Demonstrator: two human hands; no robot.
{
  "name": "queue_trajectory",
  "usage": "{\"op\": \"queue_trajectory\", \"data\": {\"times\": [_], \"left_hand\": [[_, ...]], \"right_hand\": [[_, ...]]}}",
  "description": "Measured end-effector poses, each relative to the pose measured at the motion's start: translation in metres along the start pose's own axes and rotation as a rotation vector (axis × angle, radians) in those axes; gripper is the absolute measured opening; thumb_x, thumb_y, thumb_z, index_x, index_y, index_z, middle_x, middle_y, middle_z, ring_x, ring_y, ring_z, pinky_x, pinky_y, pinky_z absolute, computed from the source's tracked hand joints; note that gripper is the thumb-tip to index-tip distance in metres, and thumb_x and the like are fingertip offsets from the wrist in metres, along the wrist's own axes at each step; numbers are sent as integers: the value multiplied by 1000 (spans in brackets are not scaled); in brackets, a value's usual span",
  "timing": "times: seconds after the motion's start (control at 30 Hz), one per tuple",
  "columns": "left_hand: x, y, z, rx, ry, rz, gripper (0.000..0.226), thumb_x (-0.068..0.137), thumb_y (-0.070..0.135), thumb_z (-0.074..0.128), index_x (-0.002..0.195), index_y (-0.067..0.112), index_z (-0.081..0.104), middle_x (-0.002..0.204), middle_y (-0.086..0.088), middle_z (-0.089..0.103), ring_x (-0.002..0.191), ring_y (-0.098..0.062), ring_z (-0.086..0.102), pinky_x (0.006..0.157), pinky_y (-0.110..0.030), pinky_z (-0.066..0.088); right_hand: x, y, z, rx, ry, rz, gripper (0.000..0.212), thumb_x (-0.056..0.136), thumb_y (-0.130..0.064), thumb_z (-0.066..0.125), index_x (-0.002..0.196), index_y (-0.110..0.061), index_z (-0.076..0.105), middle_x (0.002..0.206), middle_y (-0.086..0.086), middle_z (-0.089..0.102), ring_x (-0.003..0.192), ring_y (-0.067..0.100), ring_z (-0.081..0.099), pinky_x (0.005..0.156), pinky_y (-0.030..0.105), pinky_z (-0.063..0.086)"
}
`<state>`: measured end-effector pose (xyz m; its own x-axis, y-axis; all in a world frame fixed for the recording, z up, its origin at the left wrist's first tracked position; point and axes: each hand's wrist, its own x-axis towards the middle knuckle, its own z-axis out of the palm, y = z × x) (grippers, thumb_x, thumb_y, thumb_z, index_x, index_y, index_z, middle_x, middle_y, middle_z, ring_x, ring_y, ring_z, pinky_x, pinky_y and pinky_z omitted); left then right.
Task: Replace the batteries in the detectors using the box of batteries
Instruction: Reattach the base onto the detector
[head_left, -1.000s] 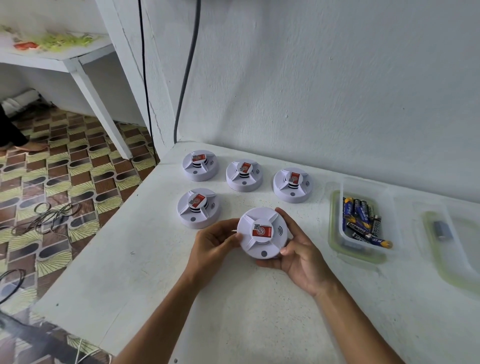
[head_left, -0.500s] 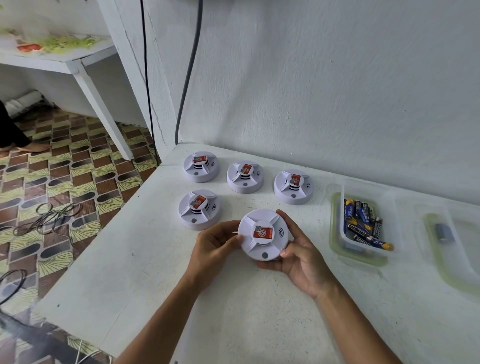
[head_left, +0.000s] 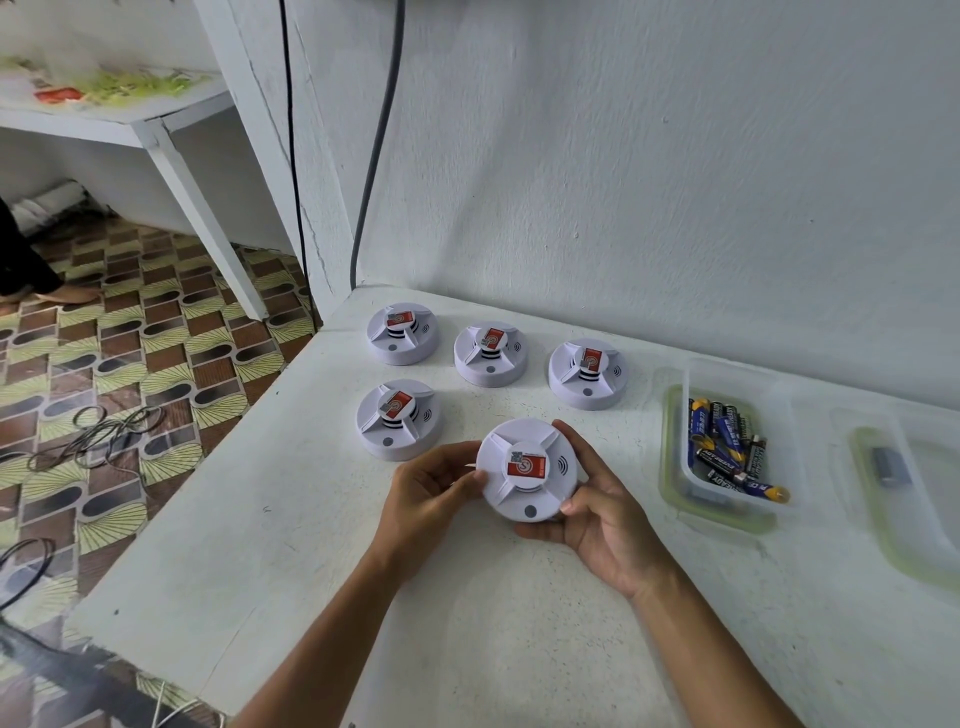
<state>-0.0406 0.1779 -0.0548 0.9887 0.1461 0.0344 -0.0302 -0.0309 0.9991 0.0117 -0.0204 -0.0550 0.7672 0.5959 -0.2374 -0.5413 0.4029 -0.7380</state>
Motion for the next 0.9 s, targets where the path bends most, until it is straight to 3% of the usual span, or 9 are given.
{"op": "queue_trajectory", "data": {"times": [0.9], "left_hand": [[0,1,1,-27,24,-11,32,85,20,67,116,12,69,110,-1,74,103,-19,69,87,-27,54]], "right_hand": [[3,0,-1,3,-5,9,79,64,7,48,133,-31,51,120,7,66,97,34,68,70,49,58]]}}
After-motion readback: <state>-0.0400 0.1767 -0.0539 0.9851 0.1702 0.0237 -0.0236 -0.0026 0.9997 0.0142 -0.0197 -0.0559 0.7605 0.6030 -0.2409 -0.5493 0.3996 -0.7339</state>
